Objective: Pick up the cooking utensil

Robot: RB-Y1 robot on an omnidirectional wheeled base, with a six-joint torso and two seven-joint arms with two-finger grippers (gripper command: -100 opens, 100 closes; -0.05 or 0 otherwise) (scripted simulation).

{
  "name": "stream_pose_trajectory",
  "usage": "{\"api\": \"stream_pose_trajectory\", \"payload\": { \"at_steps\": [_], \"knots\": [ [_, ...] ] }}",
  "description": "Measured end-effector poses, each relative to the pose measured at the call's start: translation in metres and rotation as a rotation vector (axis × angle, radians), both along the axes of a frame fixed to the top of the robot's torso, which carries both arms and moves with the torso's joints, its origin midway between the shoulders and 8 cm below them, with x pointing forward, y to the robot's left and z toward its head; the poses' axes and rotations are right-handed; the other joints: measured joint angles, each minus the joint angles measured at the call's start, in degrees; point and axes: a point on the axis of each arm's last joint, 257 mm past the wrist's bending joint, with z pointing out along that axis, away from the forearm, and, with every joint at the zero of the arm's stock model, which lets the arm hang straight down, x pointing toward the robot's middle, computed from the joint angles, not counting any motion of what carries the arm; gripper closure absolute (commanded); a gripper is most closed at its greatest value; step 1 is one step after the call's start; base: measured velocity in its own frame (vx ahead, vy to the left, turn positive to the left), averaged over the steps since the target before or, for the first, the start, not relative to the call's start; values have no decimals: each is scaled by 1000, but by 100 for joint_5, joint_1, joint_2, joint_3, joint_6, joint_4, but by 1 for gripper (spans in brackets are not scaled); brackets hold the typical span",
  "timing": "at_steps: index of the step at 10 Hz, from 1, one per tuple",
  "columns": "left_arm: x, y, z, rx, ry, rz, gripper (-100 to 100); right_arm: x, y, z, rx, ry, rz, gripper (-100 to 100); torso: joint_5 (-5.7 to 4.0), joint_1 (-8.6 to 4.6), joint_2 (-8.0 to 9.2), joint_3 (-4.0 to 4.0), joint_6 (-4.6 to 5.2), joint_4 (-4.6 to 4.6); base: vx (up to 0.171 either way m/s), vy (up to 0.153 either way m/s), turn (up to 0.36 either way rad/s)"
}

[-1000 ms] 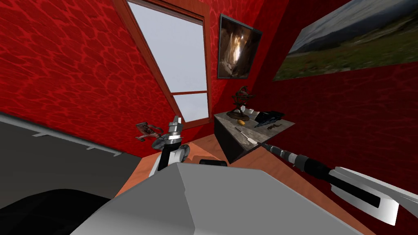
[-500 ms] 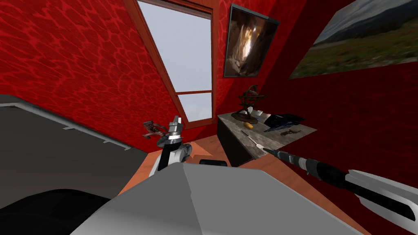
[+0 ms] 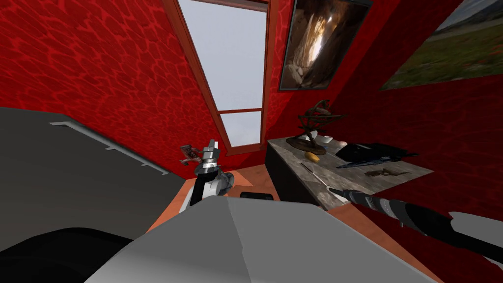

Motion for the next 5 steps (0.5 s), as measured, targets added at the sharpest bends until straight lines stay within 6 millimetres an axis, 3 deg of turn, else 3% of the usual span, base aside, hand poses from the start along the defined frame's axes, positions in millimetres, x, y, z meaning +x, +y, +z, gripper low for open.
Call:
{"api": "stream_pose_trajectory", "payload": {
  "at_steps": [3, 5],
  "knots": [
    [0, 0, 0, 0, 0, 0, 0, -35, -30, -5, -80, 112, 33, -100, 1, 3, -11, -6, -5, -2, 116, 80, 187],
    [0, 0, 0, 0, 0, 0, 0, -58, -43, -11, -113, 177, 48, -100, 0, 2, 1, 0, 1, 0, 57, 43, 24]
  ]
}}
